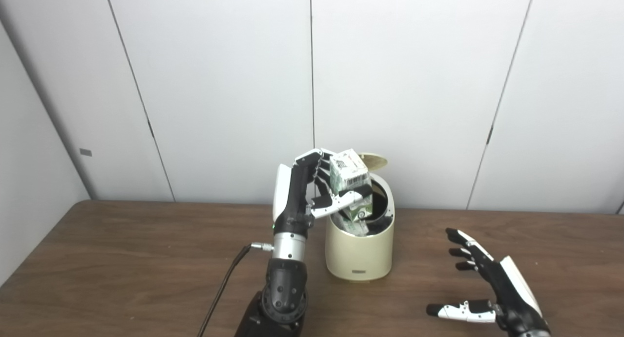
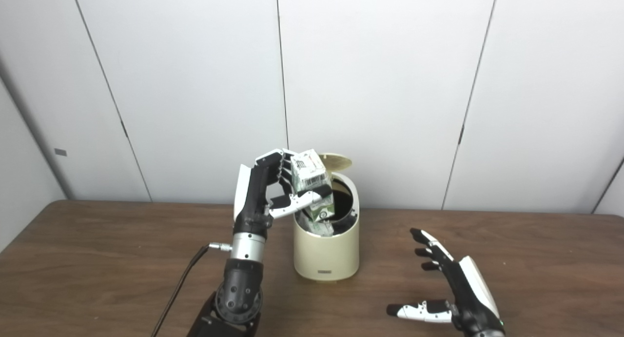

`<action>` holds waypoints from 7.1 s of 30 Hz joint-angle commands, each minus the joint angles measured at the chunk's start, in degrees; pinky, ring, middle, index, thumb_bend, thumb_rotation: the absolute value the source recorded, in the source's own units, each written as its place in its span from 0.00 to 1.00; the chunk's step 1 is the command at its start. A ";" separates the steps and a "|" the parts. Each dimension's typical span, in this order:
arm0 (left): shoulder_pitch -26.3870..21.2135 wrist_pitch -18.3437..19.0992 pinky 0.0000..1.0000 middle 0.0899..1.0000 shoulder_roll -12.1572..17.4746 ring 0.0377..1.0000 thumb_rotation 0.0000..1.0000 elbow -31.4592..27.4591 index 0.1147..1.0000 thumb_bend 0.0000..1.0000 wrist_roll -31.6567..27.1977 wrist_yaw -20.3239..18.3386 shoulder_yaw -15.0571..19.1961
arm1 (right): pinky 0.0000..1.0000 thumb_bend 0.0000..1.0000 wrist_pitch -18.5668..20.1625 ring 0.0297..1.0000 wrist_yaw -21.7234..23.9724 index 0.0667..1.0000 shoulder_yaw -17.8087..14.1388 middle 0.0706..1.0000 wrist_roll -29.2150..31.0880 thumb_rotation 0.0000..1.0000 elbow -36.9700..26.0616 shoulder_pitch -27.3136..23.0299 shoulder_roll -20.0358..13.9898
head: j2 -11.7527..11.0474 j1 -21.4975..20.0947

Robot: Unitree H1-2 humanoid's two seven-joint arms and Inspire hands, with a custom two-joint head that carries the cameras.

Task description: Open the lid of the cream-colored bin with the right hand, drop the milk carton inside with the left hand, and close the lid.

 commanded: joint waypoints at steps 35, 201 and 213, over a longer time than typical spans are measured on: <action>-8.19 -9.09 0.32 0.38 -0.93 0.33 0.00 18.79 0.44 0.52 -1.26 18.95 -8.90 | 0.74 0.79 -0.83 0.82 -1.89 0.88 -0.68 0.88 -0.42 0.16 -3.12 -0.10 0.47 | 1.74 -1.33; 22.82 4.23 0.57 0.66 11.85 0.63 0.02 -11.79 0.71 0.70 -18.92 -25.27 4.45 | 0.82 0.68 13.61 0.90 14.18 0.85 12.34 0.86 -10.11 0.55 6.68 -38.40 -5.68 | 0.97 1.91; 22.69 3.17 0.57 0.65 11.51 0.62 0.01 -11.50 0.71 0.69 -18.72 -24.97 4.59 | 0.82 0.73 9.00 0.98 17.45 0.82 17.11 0.86 -16.27 0.61 1.30 -37.94 -9.26 | 1.27 2.34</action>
